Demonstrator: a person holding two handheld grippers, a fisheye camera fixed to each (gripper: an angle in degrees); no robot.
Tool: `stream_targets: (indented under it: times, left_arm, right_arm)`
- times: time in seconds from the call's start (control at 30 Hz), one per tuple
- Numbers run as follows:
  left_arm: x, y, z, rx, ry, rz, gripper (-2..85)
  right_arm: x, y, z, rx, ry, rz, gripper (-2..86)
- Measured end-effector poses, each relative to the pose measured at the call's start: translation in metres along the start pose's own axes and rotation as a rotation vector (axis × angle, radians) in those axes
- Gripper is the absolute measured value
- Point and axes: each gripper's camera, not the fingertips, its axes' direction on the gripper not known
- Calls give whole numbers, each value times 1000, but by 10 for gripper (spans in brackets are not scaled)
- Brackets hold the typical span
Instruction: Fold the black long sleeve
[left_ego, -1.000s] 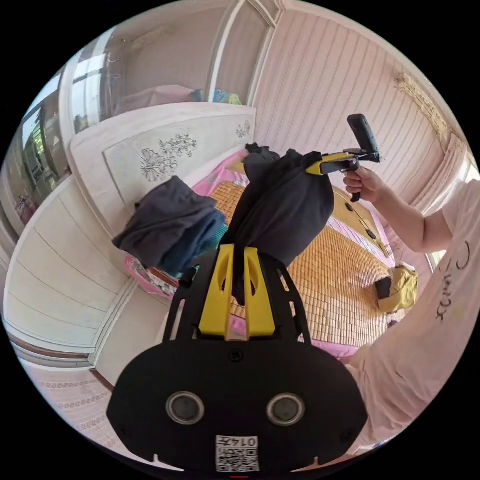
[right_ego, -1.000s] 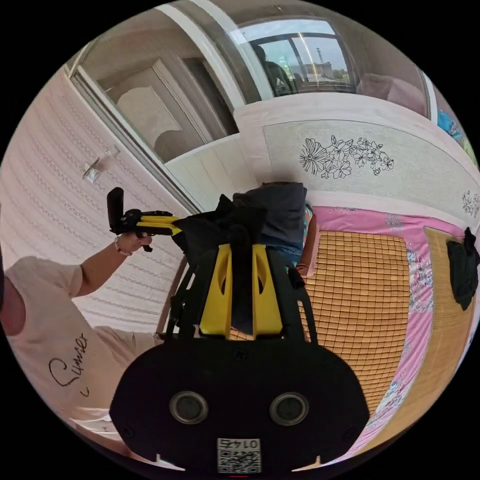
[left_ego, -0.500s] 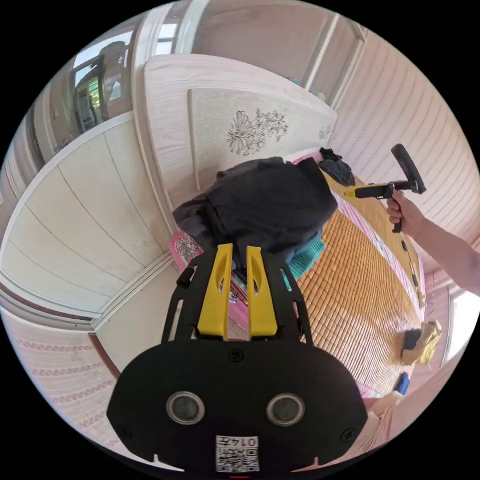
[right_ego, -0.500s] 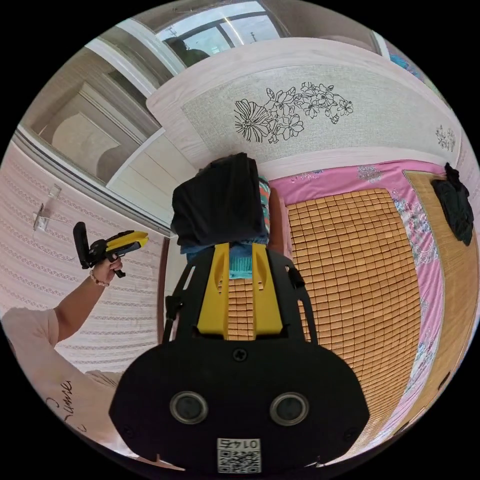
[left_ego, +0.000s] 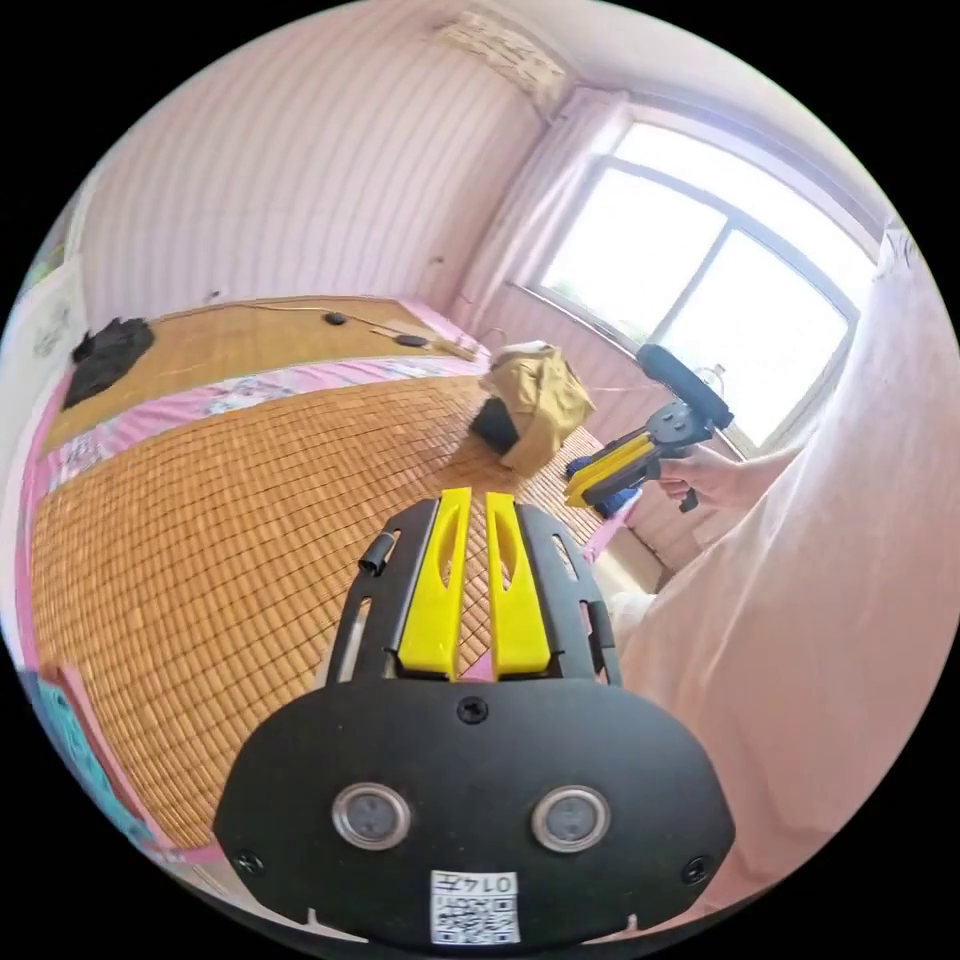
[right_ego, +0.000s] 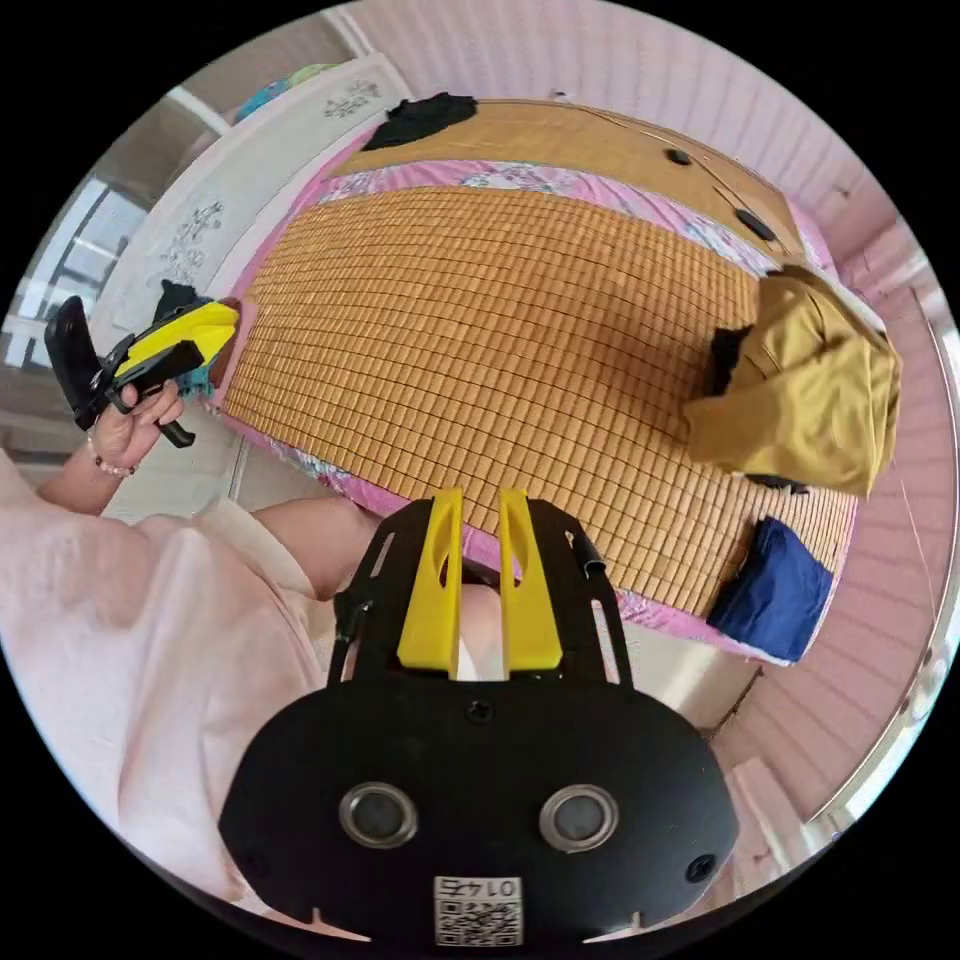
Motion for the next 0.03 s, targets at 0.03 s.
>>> stream_targets:
  times: [0.03]
  left_arm:
    - [26,-20,38,-35,32,75,41]
  right_arm:
    - [18,19,-4,17,4,50,62]
